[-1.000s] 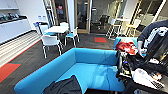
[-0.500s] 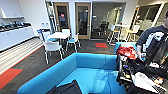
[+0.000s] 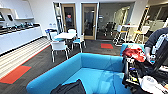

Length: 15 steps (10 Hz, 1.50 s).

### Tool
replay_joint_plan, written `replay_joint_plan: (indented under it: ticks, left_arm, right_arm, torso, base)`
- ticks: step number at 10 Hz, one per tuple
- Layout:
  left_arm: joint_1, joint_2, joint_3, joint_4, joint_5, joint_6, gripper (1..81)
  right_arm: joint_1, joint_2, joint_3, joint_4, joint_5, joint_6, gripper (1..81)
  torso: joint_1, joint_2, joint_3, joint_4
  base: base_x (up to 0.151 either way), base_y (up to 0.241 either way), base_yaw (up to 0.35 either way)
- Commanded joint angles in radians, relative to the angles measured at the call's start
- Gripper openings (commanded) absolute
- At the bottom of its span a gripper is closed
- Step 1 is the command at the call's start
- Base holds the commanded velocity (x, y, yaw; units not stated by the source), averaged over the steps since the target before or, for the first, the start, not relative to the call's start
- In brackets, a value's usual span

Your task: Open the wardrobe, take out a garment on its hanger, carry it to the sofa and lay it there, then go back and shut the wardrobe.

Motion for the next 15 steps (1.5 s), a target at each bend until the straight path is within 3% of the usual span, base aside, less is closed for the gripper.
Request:
replay_joint_plan:
  ticks: [1,6,15]
  left_arm:
    - [-0.036,0.012,-0.003,0.007,0.051,0.001,81.1]
    - [-0.036,0.032,-0.003,-0.001,0.051,0.001,81.1]
    - [-0.036,0.029,-0.003,0.008,0.042,0.001,81.1]
  right_arm:
    - [0.019,0.010,0.007,0.000,-0.058,-0.007,81.1]
    - [0.011,0.011,0.007,-0.006,-0.058,-0.010,81.1]
    - [0.007,0.013,0.001,-0.006,-0.061,-0.010,81.1]
  torso:
    - [0.001,0.000,0.000,0.000]
    - [0.001,0.000,0.000,0.000]
    - [0.001,-0.001,0.001,0.000]
  base:
    - [0.000,0.000,0.000]
    - [0.000,0.000,0.000]
    - [-0.071,0.000,0.000]
